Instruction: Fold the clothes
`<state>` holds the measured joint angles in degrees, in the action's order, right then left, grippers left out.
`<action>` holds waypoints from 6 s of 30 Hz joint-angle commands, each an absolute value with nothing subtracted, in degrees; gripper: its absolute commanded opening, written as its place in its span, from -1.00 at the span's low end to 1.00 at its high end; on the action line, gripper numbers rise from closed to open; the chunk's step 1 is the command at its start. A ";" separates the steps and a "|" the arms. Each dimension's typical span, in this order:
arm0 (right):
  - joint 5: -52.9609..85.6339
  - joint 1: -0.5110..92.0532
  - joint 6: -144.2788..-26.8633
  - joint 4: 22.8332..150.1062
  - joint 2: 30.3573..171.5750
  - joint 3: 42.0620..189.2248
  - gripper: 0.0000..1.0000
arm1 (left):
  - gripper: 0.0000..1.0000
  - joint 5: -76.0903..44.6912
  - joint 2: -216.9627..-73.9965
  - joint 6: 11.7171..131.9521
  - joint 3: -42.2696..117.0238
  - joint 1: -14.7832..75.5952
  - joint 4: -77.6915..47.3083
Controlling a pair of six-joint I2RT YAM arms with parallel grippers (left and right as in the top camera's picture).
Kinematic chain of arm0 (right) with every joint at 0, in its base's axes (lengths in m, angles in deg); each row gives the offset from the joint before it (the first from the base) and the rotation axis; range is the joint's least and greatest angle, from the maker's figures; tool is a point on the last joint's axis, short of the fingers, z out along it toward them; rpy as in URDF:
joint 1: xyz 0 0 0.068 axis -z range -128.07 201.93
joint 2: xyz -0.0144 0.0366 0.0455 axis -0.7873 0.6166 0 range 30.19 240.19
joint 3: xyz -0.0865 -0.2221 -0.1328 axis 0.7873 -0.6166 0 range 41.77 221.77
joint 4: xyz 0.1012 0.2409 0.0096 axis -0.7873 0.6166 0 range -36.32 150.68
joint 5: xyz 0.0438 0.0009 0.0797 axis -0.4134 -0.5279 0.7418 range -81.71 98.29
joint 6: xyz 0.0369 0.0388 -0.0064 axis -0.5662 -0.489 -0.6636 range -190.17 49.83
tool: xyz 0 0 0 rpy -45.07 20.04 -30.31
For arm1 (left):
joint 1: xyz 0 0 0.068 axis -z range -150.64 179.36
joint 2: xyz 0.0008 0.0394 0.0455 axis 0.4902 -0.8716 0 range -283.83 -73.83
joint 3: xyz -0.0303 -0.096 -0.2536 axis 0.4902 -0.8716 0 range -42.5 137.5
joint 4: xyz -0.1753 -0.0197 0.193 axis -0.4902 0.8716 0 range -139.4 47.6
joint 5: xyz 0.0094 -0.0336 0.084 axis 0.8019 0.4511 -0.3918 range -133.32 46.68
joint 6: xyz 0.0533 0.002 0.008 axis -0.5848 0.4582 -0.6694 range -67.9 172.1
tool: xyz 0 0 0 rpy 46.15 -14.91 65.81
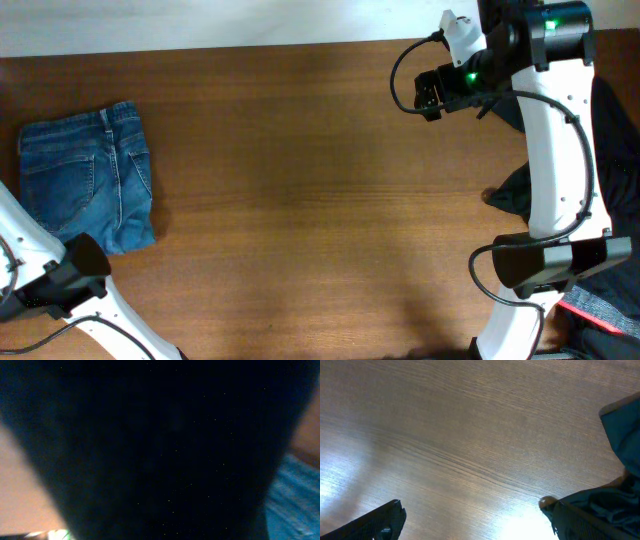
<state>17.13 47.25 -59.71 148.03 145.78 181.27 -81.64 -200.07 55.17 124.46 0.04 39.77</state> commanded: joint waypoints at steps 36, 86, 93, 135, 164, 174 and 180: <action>17.27 47.51 -61.70 148.01 144.95 182.10 0.97 | -0.99 -82.49 -200.48 53.81 73.31 15.53 13.60; 17.27 47.51 -61.70 148.01 144.98 182.10 0.97 | -0.99 -86.87 -196.53 53.81 90.03 8.54 20.38; 17.27 47.51 -61.70 148.01 144.98 182.10 0.97 | -0.99 -86.45 -196.72 60.61 78.84 8.67 23.79; 17.29 47.51 -61.70 147.96 144.98 182.08 0.97 | 0.27 -89.42 -195.35 68.35 70.80 24.23 14.96; 17.31 47.51 -61.70 148.01 144.98 182.08 0.97 | 0.64 -85.99 -211.02 51.58 72.63 23.25 2.76; 17.29 47.51 -61.68 145.43 144.98 182.08 0.97 | 0.99 -73.77 -200.11 52.92 79.78 23.47 4.21; 17.29 47.51 -61.70 142.74 144.98 182.08 0.97 | 0.99 -52.57 -194.95 52.94 80.00 23.47 6.33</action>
